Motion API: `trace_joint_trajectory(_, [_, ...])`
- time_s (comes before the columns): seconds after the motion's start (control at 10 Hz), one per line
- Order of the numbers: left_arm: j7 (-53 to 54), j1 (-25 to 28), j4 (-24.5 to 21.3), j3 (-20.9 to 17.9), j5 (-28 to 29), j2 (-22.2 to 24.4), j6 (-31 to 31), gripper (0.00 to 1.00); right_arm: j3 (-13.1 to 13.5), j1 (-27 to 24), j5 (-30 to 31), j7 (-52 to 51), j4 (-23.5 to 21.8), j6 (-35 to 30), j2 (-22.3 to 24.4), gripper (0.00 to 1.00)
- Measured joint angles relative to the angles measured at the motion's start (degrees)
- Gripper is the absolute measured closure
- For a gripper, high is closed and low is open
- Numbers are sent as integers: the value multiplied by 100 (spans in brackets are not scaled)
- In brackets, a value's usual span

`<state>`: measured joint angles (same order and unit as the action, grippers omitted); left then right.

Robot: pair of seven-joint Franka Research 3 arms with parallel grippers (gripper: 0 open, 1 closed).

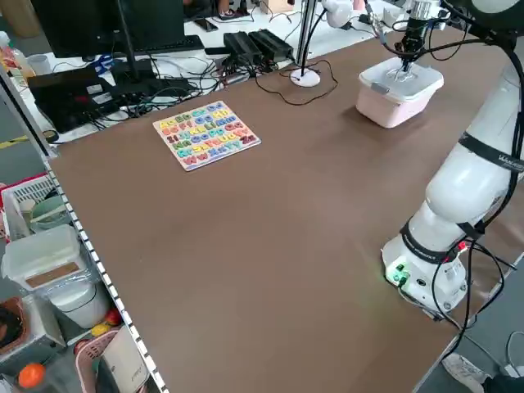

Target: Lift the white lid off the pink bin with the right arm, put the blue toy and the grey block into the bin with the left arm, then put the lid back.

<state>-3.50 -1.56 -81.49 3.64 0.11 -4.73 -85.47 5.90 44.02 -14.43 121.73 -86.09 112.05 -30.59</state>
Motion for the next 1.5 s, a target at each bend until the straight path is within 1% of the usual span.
trace_joint_trajectory(0.9, [-2,21,0,-11,0,0,0,0,-1,17,-2,38,-7,-20,-1,93])
trace_joint_trajectory(1.0, [-2,23,0,-15,0,0,0,0,0,17,-2,47,-8,-31,-1,91])
trace_joint_trajectory(1.2, [-2,23,0,-16,0,0,0,0,1,19,-2,57,-100,-127,-17,63])
trace_joint_trajectory(1.3, [-2,23,1,-16,0,0,0,0,1,27,-2,75,-122,-129,-21,48])
trace_joint_trajectory(1.5, [-2,21,2,-16,0,0,0,0,2,34,-2,86,-136,-166,-21,20])
